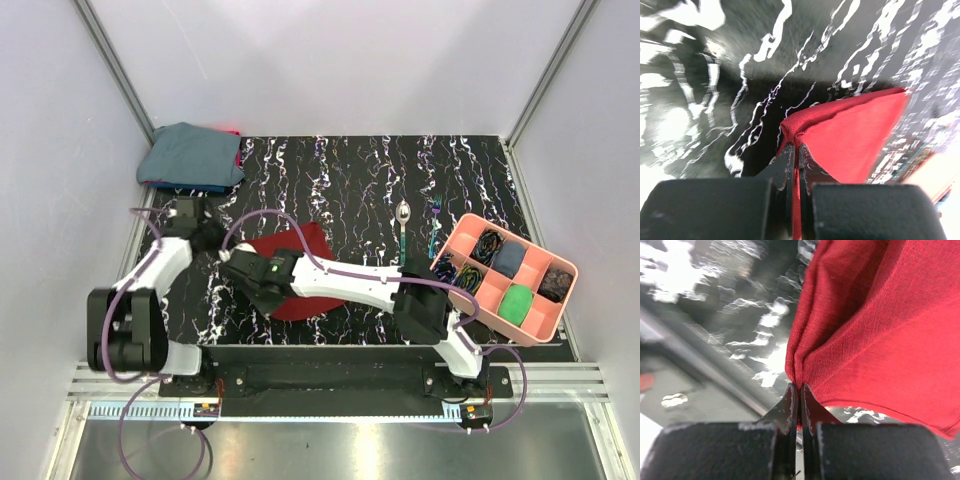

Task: Fold the napkin into a case and place the utensils inside
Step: Turn over the upper triangle folded napkin at the center of the board, then fold the square-folded napkin at the center of the board.

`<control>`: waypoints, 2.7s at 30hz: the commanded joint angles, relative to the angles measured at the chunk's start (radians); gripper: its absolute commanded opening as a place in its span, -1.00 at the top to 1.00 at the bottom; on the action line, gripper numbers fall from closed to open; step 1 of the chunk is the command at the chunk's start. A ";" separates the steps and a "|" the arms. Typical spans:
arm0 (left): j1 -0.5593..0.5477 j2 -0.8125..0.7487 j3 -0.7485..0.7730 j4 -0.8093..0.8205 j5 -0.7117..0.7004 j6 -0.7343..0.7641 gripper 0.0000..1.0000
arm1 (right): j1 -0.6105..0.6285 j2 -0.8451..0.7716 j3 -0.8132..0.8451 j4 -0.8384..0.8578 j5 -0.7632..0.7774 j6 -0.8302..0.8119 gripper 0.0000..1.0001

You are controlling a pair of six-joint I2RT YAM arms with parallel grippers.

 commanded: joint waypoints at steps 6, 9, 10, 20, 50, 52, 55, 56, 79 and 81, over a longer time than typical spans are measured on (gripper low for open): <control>0.344 -0.350 0.144 -0.263 0.003 0.101 1.00 | 0.010 0.070 0.438 0.058 -0.475 0.021 1.00; 0.413 -0.416 0.261 -0.337 -0.037 0.143 1.00 | 0.014 0.102 0.560 0.104 -0.643 0.068 1.00; 0.416 -0.424 0.294 -0.360 -0.060 0.151 1.00 | 0.016 0.095 0.565 0.131 -0.680 0.085 1.00; 0.161 -0.305 0.269 -0.177 -0.187 0.135 1.00 | -0.105 -0.206 -0.321 0.970 -0.888 0.404 1.00; -0.444 0.499 0.582 0.080 -0.264 0.100 0.17 | -0.451 -0.428 -1.250 1.175 -0.750 0.439 0.62; -0.444 0.451 0.592 0.039 -0.236 0.161 -0.07 | -0.455 -0.482 -1.238 1.100 -0.724 0.394 0.35; -0.444 0.342 0.597 -0.051 -0.174 0.247 -0.24 | -0.461 -0.563 -1.200 0.872 -0.640 0.319 0.11; -0.444 0.311 0.591 -0.078 -0.169 0.265 -0.28 | -0.464 -0.580 -1.189 0.821 -0.615 0.298 0.04; -0.242 -0.417 -0.090 -0.357 -0.201 0.180 -0.39 | -0.507 -0.307 -0.908 0.673 -0.652 0.108 0.16; -0.228 -0.389 -0.076 -0.313 -0.192 0.174 -0.41 | -0.526 -0.306 -0.920 0.682 -0.638 0.122 0.52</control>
